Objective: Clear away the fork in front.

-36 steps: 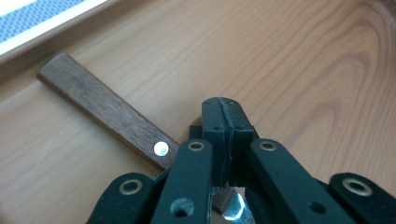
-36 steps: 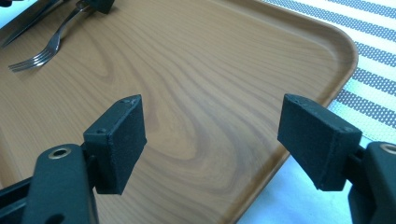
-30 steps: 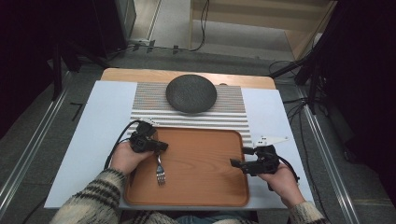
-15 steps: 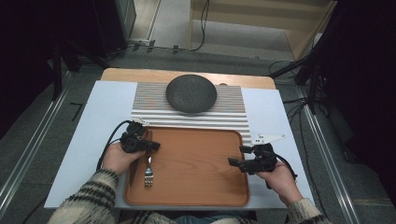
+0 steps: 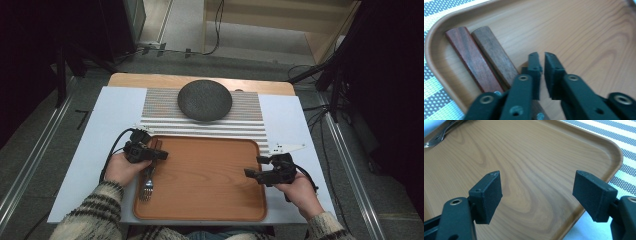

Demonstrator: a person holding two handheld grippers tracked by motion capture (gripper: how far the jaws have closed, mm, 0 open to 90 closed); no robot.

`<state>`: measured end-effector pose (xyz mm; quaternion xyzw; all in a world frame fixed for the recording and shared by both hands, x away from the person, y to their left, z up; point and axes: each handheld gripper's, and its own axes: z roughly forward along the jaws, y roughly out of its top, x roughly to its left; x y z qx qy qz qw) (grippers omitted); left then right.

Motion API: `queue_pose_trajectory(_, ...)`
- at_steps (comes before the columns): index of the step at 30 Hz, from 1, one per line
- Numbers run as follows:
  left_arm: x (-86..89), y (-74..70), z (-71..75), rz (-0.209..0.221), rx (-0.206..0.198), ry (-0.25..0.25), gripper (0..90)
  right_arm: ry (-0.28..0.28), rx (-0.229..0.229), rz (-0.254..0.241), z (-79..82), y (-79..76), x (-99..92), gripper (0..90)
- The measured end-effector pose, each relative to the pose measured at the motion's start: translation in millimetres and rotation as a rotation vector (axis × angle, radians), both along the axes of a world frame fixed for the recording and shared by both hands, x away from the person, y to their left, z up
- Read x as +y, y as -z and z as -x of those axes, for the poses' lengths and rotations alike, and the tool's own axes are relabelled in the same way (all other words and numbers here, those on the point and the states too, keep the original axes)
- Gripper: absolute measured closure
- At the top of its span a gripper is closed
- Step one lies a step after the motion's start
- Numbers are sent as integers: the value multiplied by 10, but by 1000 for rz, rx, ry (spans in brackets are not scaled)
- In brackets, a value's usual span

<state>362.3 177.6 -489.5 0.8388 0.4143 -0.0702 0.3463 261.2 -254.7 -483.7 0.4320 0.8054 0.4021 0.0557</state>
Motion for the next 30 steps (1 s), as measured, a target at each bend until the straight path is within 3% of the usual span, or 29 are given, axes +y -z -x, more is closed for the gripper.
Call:
queue_pose_trajectory(5,24,-74,20,78,-5,6,655,-1,3,0,-2,4,0,216)
queue_pose_trajectory(9,27,-121,47,103,-21,6,576,0,5,1,-2,5,-4,216)
queue_pose_trajectory(15,7,-216,137,136,-81,25,401,2,6,-1,3,9,-23,216)
queue_pose_trajectory(17,1,-241,163,138,-97,31,374,3,8,-2,10,11,-33,216)
queue_pose_trajectory(21,3,-292,204,151,-75,35,373,2,13,5,26,19,-45,216)
queue_pose_trajectory(30,108,-360,329,160,-129,40,350,17,15,1,45,23,-95,216)
